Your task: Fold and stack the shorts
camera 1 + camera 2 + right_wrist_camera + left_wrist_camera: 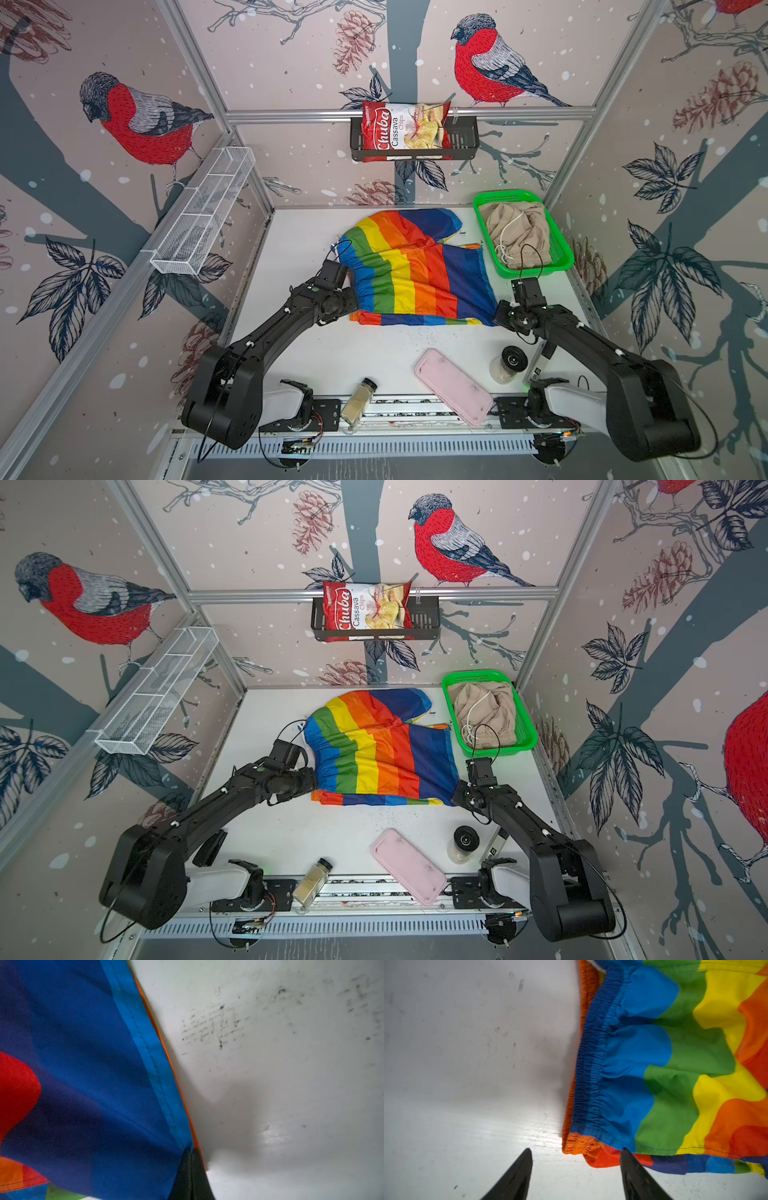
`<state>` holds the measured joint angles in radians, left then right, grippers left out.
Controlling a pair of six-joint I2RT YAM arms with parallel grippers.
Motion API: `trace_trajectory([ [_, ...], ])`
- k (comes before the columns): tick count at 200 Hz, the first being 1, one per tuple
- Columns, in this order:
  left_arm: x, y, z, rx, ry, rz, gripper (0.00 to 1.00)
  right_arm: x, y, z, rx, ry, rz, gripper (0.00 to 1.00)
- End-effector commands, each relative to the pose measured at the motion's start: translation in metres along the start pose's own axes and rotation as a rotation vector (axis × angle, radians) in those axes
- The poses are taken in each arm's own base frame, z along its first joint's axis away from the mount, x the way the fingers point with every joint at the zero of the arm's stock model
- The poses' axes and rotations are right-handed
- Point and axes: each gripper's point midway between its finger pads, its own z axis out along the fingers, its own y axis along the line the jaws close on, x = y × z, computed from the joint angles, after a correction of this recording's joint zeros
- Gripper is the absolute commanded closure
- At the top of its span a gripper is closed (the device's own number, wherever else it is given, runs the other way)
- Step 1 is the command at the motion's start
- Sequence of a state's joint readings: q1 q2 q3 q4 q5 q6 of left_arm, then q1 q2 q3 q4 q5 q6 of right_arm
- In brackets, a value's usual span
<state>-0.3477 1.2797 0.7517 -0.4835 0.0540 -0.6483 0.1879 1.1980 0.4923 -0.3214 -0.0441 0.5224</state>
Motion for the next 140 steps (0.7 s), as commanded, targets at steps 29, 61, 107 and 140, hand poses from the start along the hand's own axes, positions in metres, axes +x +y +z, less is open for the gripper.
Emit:
trace_trajectory([
  [29, -0.004, -0.008, 0.026, 0.053, -0.016, -0.017, 0.38, -0.015, -0.001, 0.005, 0.021, -0.047, 0.001, 1.0],
  [61, -0.013, -0.027, 0.036, 0.166, -0.062, -0.012, 0.38, -0.016, 0.0, 0.007, 0.01, -0.044, 0.003, 1.0],
  [107, -0.017, -0.029, 0.032, 0.183, -0.086, 0.005, 0.92, -0.021, -0.001, 0.006, 0.008, -0.057, 0.005, 1.0],
  [140, -0.028, -0.033, 0.025, 0.202, -0.122, 0.004, 1.0, -0.016, -0.003, 0.014, 0.01, -0.025, 0.015, 1.0],
])
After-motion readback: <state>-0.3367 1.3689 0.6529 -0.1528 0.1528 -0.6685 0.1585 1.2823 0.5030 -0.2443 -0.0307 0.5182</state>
